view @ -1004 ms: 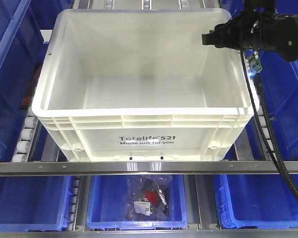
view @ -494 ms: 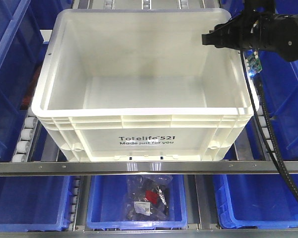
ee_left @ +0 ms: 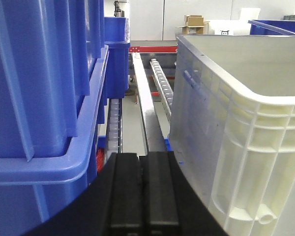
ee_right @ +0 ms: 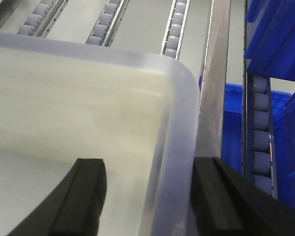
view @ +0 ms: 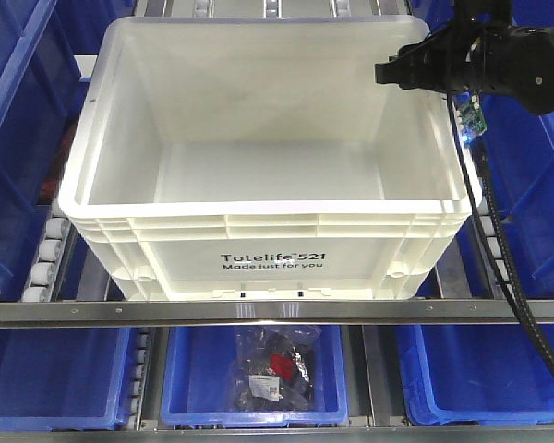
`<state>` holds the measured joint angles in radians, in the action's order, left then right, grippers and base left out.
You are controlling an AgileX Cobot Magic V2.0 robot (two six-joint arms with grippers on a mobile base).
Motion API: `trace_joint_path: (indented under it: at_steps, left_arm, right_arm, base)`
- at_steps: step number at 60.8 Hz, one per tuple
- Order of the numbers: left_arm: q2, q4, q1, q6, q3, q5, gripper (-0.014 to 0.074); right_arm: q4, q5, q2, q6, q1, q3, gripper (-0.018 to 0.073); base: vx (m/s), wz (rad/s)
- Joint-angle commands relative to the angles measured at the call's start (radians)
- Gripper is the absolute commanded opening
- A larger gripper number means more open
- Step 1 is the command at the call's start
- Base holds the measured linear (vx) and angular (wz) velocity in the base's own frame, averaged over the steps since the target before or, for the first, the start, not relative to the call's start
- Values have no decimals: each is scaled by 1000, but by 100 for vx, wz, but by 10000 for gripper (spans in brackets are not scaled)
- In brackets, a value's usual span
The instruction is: Place moving items into box and shelve
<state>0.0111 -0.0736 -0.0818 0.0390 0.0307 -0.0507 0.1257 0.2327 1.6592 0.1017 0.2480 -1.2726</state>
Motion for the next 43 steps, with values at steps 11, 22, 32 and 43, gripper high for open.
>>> trace_joint_path:
  at_steps: [11,22,32,43]
  left_arm:
    - [15,-11,2,0,15,76,-8]
    - [15,-11,2,0,15,76,-8]
    - [15,-11,2,0,15,76,-8]
    - [15,-11,2,0,15,76,-8]
  right_arm:
    - [0,-81,-50,-8,5,-33,424]
    - [0,-81,-50,-8,5,-33,424]
    - [-20,-81,-45,-4,6,-33,424]
    - [-34,-93,-68,-3,-8,-33,496]
  base:
    - [0,0]
    - [0,0]
    - [0,0]
    - [0,0]
